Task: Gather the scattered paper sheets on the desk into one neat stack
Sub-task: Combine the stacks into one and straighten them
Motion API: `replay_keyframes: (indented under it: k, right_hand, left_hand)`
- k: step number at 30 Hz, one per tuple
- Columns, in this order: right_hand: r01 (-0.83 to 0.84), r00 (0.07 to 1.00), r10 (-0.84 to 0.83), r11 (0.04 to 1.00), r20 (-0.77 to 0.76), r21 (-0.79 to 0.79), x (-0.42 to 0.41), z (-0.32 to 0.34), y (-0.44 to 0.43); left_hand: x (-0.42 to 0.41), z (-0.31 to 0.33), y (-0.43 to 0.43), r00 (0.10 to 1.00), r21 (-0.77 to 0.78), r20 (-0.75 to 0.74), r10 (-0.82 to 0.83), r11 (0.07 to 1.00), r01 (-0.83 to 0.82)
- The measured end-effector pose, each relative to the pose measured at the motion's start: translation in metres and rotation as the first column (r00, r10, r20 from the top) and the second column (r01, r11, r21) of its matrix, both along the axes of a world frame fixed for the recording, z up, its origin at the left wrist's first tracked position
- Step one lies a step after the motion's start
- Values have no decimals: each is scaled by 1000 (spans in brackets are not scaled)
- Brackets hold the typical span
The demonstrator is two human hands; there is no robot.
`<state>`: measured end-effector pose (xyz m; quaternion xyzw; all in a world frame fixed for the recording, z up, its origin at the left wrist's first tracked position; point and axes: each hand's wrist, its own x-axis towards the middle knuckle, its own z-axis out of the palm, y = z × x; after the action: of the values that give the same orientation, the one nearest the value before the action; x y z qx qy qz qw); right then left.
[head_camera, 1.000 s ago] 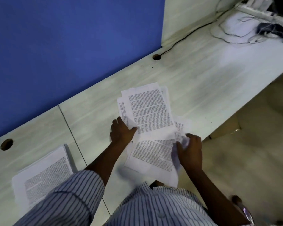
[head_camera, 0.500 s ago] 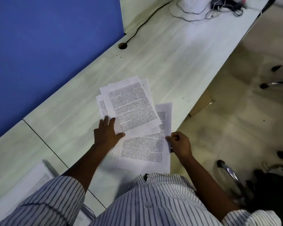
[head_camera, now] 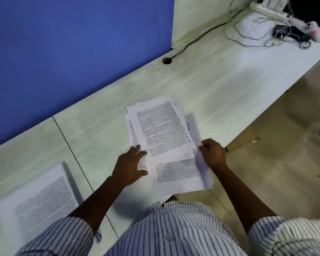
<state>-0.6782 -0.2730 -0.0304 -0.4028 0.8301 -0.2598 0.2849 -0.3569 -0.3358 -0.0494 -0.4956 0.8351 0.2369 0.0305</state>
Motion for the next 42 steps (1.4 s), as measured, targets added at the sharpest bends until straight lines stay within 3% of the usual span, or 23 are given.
replay_keyframes:
  k: [4, 7, 11, 16, 18, 21, 24, 27, 30, 35, 39, 42]
  right_hand:
    - [-78, 979, 70, 997, -190, -30, 7, 7, -26]
    - [-123, 985, 135, 987, -111, 106, 22, 6, -45]
    - [-117, 979, 156, 957, -131, 264, 48, 4, -63]
    - [-108, 994, 104, 944, 31, 313, 52, 4, -77]
    - [-127, 992, 125, 953, 22, 277, 52, 3, -73]
    - [-116, 993, 118, 973, 4, 200, 53, 5, -61]
    - [-54, 998, 51, 979, 21, 199, 49, 9, -44]
    - [-47, 990, 78, 969, -118, 243, 56, 9, -32]
    - [-87, 977, 133, 961, -164, 261, 73, 10, -31]
    - [-86, 981, 141, 931, -130, 355, 80, 10, -46]
    - [-81, 996, 92, 910, -8, 407, 70, 14, -54]
    - [-117, 993, 109, 925, 43, 361, 65, 10, -52]
  left_hand:
    - [-2, -2, 16, 999, -13, -20, 32, 999, -33]
    - [-6, -5, 22, 999, -26, -8, 47, 999, -47]
    - [-11, -8, 28, 998, -38, -15, 65, 997, -66]
    - [-11, -11, 33, 997, -15, -13, 74, 997, -74]
    - [-12, -11, 34, 995, -13, -36, 93, 996, -94]
    - [-11, -10, 36, 960, 52, -163, 228, 973, -223]
    - [-11, -6, 33, 809, 148, -340, 480, 877, -458]
    - [-20, 6, 24, 758, 140, -246, 603, 796, -588]
    - [-37, 13, 19, 820, 36, -118, 561, 827, -561]
    - [-49, 14, 15, 846, -30, -11, 534, 845, -534]
    - [-48, 17, 9, 827, 52, -19, 562, 826, -561]
    - [-43, 17, 2, 802, 110, -49, 595, 802, -588]
